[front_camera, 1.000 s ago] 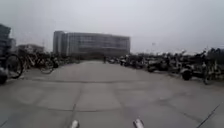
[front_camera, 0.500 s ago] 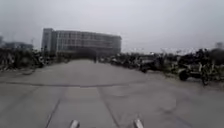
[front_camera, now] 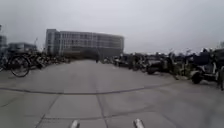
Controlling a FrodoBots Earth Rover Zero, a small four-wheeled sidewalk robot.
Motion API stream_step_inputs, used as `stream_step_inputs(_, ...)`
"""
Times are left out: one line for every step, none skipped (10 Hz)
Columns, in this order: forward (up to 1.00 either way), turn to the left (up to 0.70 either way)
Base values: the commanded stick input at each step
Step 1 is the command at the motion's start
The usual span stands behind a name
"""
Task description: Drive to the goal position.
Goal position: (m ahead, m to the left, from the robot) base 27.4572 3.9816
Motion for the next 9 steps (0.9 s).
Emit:
stream_step_inputs(1.0, 0.01)
stream_step_inputs(1.0, 0.01)
stream_step_inputs(1.0, 0.01)
stream_step_inputs(1.0, 0.01)
stream_step_inputs(1.0, 0.01)
stream_step_inputs(1.0, 0.01)
stream_step_inputs(1.0, 0.01)
stream_step_inputs(1.0, 0.01)
stream_step_inputs(1.0, 0.01)
